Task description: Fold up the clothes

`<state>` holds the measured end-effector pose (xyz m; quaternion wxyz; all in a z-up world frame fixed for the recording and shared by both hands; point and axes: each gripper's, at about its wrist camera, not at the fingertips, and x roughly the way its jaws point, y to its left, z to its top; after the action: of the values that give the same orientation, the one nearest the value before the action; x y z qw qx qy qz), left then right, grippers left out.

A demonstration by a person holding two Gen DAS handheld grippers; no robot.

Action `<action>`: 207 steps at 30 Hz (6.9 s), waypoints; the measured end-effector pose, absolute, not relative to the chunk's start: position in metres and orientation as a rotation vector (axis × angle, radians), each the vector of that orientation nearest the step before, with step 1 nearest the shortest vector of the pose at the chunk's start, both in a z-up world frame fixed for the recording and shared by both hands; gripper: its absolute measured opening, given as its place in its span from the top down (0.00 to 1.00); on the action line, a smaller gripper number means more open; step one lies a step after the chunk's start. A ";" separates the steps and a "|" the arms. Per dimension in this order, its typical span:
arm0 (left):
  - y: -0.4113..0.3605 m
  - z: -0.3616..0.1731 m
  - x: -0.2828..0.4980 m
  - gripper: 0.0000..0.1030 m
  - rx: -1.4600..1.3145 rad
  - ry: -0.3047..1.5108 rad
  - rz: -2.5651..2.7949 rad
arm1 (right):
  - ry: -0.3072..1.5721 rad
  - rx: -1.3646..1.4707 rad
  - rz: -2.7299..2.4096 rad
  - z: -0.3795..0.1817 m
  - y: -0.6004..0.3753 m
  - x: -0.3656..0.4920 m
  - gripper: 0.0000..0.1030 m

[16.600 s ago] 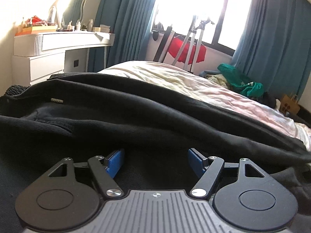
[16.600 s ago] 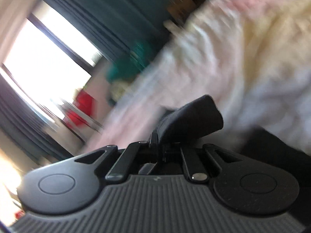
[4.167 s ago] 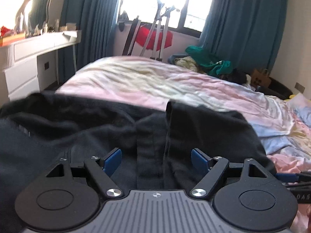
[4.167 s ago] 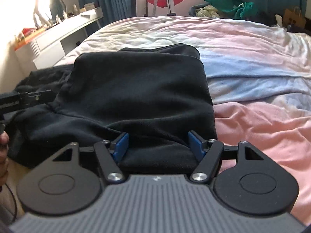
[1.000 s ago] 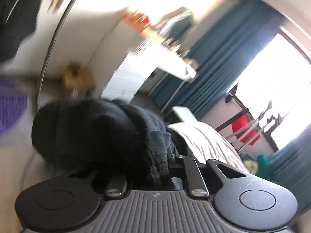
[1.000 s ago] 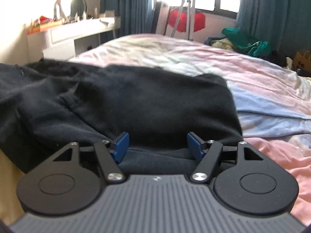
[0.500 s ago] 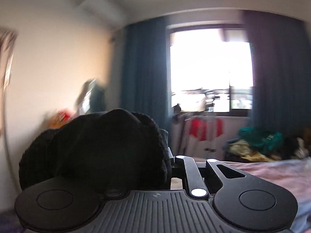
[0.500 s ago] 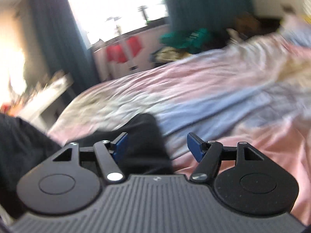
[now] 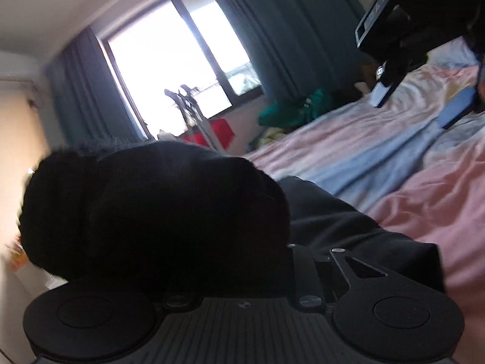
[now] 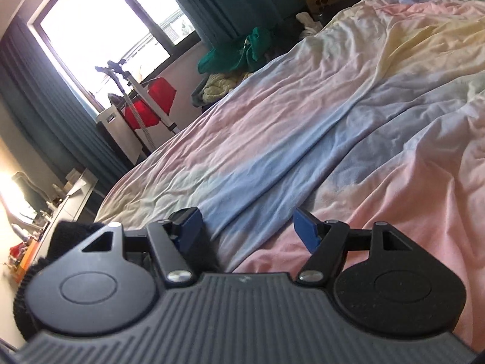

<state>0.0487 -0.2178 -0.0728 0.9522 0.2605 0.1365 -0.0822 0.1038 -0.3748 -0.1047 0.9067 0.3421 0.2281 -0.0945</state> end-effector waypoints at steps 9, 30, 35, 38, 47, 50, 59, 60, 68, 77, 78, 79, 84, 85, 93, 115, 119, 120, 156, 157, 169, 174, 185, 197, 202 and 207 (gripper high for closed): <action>-0.158 -0.046 0.014 0.21 0.566 0.478 -0.376 | 0.460 0.671 -0.044 -0.097 -0.357 0.105 0.31; -0.025 -0.052 -0.015 0.22 0.427 0.588 -0.152 | 0.327 0.016 0.483 -0.054 -0.186 0.081 0.30; -0.001 -0.049 -0.006 0.22 0.313 0.649 -0.136 | 0.325 -0.028 0.475 -0.055 -0.171 0.084 0.29; 0.002 -0.045 -0.010 0.22 0.314 0.631 -0.129 | 0.309 -0.066 0.469 -0.054 -0.169 0.079 0.29; -0.001 -0.048 -0.006 0.20 0.306 0.608 -0.127 | 0.216 -0.207 0.443 -0.060 -0.157 0.068 0.30; -0.001 -0.049 -0.004 0.20 0.291 0.615 -0.127 | 0.216 -0.245 0.482 -0.064 -0.150 0.070 0.18; -0.005 -0.046 -0.011 0.18 0.292 0.596 -0.113 | 0.218 -0.298 0.305 -0.075 -0.158 0.075 0.17; -0.004 -0.046 -0.011 0.18 0.291 0.593 -0.112 | 0.213 -0.265 0.284 -0.072 -0.164 0.075 0.18; -0.006 -0.048 -0.011 0.18 0.323 0.571 -0.106 | 0.391 0.278 -0.096 -0.066 -0.262 0.099 0.21; -0.011 -0.051 -0.011 0.16 0.381 0.474 -0.080 | 0.633 1.065 -0.091 -0.138 -0.356 0.108 0.19; -0.012 -0.052 -0.010 0.15 0.389 0.459 -0.073 | 0.628 1.053 -0.088 -0.138 -0.355 0.110 0.18; -0.013 -0.053 -0.009 0.15 0.397 0.444 -0.066 | 0.627 1.034 -0.085 -0.138 -0.354 0.113 0.18; -0.006 -0.046 -0.008 0.15 0.328 0.379 -0.038 | 0.612 1.067 -0.051 -0.145 -0.349 0.124 0.30; -0.001 -0.043 -0.008 0.15 0.296 0.377 -0.034 | 0.603 1.069 -0.051 -0.145 -0.351 0.121 0.36; 0.035 -0.024 -0.004 0.14 0.056 0.421 0.042 | 0.604 0.973 0.041 -0.109 -0.339 0.097 0.65; 0.053 -0.029 0.006 0.12 -0.077 0.562 0.046 | 0.762 0.838 0.209 -0.161 -0.319 0.145 0.01; 0.053 -0.028 0.005 0.12 -0.083 0.567 0.045 | 0.734 0.903 0.244 -0.161 -0.323 0.140 0.08; 0.053 -0.025 0.004 0.14 -0.084 0.566 0.039 | 0.733 0.896 0.233 -0.159 -0.323 0.138 0.16; 0.126 -0.058 0.099 0.53 -0.712 0.856 -0.372 | 0.569 0.767 0.189 -0.120 -0.306 0.122 0.65; 0.126 -0.053 0.094 0.55 -0.699 0.838 -0.377 | 0.551 0.765 0.194 -0.115 -0.304 0.119 0.66; 0.068 0.046 0.042 0.59 -0.624 0.748 -0.473 | 0.443 0.863 0.201 -0.047 -0.364 0.060 0.68; -0.039 0.074 0.066 0.59 -0.577 0.747 -0.584 | 0.360 0.873 0.137 -0.023 -0.443 0.040 0.68; -0.331 0.044 0.156 0.59 -0.487 0.797 -0.816 | 0.243 0.802 -0.174 -0.014 -0.668 0.054 0.69; -0.373 -0.084 0.179 0.52 -0.298 0.945 -0.935 | 0.457 0.989 -0.406 -0.166 -0.691 0.042 0.59; -0.355 -0.068 0.167 0.48 -0.243 0.913 -0.909 | 0.466 1.055 -0.441 -0.168 -0.690 0.029 0.50; -0.331 -0.005 0.133 0.51 -0.140 0.875 -0.854 | 0.539 0.901 -0.544 -0.114 -0.678 0.018 0.50</action>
<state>0.1330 -0.3305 -0.0046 0.8165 -0.0656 0.4104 -0.4007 0.0179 -0.6781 -0.1136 0.8303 0.4248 0.2541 -0.2563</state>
